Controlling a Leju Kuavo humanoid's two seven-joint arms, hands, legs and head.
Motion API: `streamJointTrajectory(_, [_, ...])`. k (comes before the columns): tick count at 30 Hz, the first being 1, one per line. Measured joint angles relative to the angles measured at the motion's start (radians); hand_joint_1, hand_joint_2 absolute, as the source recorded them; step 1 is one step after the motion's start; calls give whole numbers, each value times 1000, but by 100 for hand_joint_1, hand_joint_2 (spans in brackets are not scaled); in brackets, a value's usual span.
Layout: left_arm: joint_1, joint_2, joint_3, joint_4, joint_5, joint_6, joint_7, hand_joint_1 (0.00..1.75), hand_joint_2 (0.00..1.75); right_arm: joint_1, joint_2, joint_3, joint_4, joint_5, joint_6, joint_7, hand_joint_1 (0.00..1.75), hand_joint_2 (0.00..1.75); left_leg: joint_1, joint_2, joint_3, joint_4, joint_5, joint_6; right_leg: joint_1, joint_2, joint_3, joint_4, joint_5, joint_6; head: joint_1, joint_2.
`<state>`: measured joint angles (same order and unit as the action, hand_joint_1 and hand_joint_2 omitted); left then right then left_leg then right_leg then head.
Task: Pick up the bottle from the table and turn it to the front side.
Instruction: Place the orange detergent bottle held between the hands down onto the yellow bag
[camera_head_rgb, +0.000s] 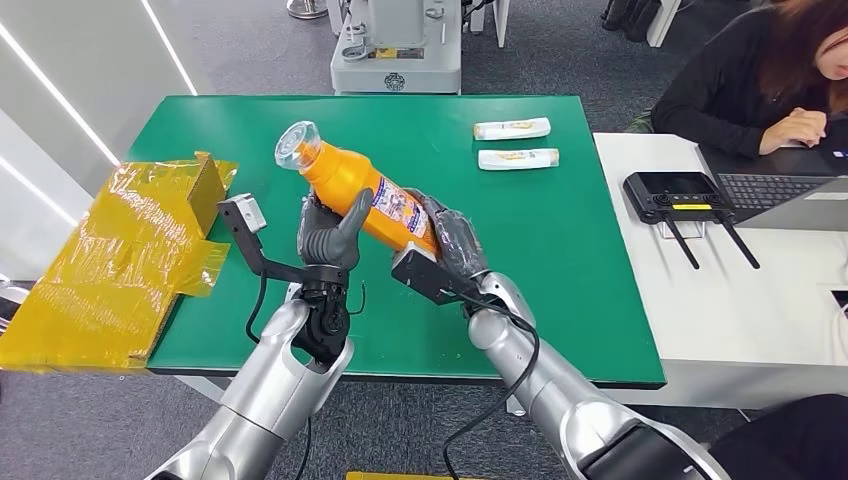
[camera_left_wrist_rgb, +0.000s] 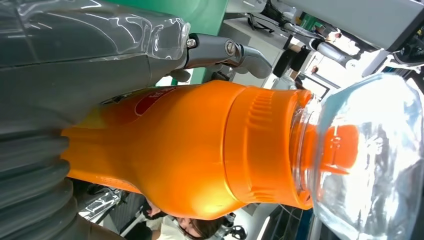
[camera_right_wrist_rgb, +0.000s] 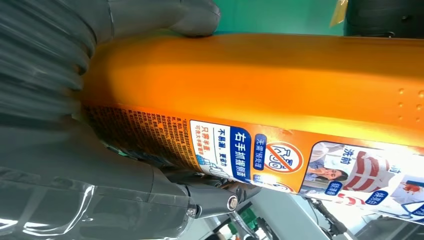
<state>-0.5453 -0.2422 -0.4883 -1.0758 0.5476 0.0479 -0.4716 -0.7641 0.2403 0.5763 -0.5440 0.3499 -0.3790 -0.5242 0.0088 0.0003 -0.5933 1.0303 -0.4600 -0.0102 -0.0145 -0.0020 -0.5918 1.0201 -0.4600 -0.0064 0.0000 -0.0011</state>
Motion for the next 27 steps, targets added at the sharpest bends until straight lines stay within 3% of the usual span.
streamJointTrajectory(2, [0, 0, 0, 2, 0, 0, 0, 169, 175, -2, 0, 3, 1, 1, -3, 0, 175, 175, 0, 0, 0, 0, 0, 0, 0, 0, 0, 0, 0, 0, 0, 0])
streamJointTrajectory(3, [0, 0, 0, 3, 0, 0, -1, 175, 175, -3, 0, 4, 1, 2, -5, 1, 175, 175, 0, 0, 0, 0, 0, 0, 0, 0, 0, 0, 0, 0, 0, 0])
streamJointTrajectory(7, [-3, -2, 0, 5, 0, 3, -2, 174, 175, -5, 1, 11, 2, 4, -7, 6, 175, 175, 0, 0, 0, 0, 0, 0, 0, 0, 0, 0, 0, 0, 0, 0])
streamJointTrajectory(11, [-6, -3, 0, 5, 1, 9, -2, 161, 175, -7, 2, 18, 2, 6, -6, 9, 175, 175, 0, 0, 0, 0, 0, 0, 0, 0, 0, 0, 0, 0, 0, 0])
streamJointTrajectory(16, [-6, -3, 0, 5, 13, 21, -7, 162, 175, -7, 2, 26, 1, -1, -6, 8, 175, 175, 0, 0, 0, 0, 0, 0, 0, 0, 0, 0, 0, 0, 0, 0])
streamJointTrajectory(20, [-6, -3, 0, 5, 15, 23, -8, 175, 175, -7, 2, 29, 1, -3, -6, 7, 175, 175, 0, 0, 0, 0, 0, 0, 0, 0, 0, 0, 0, 0, 0, 0])
streamJointTrajectory(27, [-6, -4, -2, 5, 17, 35, -18, 175, 175, -7, 2, 36, 1, -6, -9, 8, 175, 175, 0, 0, 0, 0, 0, 0, 0, 0, 0, 0, 0, 0, 0, 0])
